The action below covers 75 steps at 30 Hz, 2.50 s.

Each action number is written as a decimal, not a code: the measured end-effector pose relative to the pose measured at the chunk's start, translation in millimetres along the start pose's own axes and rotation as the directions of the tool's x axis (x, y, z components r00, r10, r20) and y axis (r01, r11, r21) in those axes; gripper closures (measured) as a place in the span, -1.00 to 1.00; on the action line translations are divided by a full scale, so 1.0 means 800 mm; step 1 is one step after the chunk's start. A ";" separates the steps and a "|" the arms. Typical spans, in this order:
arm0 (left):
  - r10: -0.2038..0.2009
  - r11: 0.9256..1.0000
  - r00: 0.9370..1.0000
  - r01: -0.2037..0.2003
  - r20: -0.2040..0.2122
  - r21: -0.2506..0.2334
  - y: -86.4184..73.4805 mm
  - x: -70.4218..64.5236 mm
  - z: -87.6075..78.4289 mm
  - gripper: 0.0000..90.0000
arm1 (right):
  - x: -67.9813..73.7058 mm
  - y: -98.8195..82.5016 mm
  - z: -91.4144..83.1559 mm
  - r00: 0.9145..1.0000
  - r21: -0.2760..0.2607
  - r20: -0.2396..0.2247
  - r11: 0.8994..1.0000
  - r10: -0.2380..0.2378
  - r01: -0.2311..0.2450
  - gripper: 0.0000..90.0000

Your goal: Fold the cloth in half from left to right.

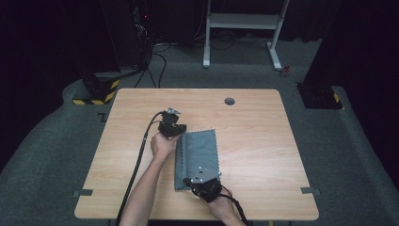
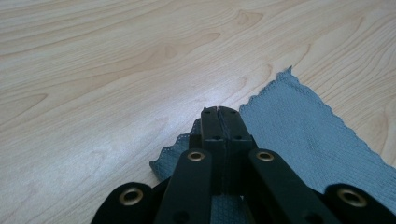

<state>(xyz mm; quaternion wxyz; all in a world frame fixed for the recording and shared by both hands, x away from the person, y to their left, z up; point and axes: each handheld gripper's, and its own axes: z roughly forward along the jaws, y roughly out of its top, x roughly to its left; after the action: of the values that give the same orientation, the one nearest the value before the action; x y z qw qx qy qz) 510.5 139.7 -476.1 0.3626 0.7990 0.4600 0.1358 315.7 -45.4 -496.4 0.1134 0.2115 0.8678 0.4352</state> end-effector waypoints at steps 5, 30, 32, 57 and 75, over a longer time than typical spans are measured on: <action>0.011 1.000 1.000 -0.011 0.004 0.011 0.005 -0.011 0.009 1.00 | -0.007 -0.012 -0.010 1.000 0.007 0.024 1.000 0.010 -0.010 1.00; 0.036 0.999 0.999 -0.036 0.008 0.006 0.018 -0.049 0.038 1.00 | -0.028 -0.053 -0.046 0.991 0.002 0.112 0.998 0.070 -0.070 1.00; 0.042 0.999 0.999 -0.042 0.011 0.001 0.020 -0.051 0.040 1.00 | -0.028 -0.055 -0.046 0.990 0.002 0.118 0.997 0.074 -0.075 1.00; 0.114 0.993 0.994 -0.113 -0.003 0.030 0.030 -0.086 0.083 0.99 | -0.048 -0.080 -0.060 0.975 0.052 0.168 0.987 0.143 -0.153 1.00; 0.086 0.995 0.996 -0.086 -0.004 -0.050 0.033 -0.088 0.058 0.22 | -0.062 -0.084 -0.081 0.963 0.018 0.199 0.982 0.179 -0.187 0.85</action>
<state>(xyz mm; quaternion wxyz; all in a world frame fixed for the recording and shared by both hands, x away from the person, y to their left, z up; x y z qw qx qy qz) 515.0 51.9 -481.9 0.3759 0.8087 0.4218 0.1636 316.9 -150.1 -511.0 0.1539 0.3348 0.8370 0.4046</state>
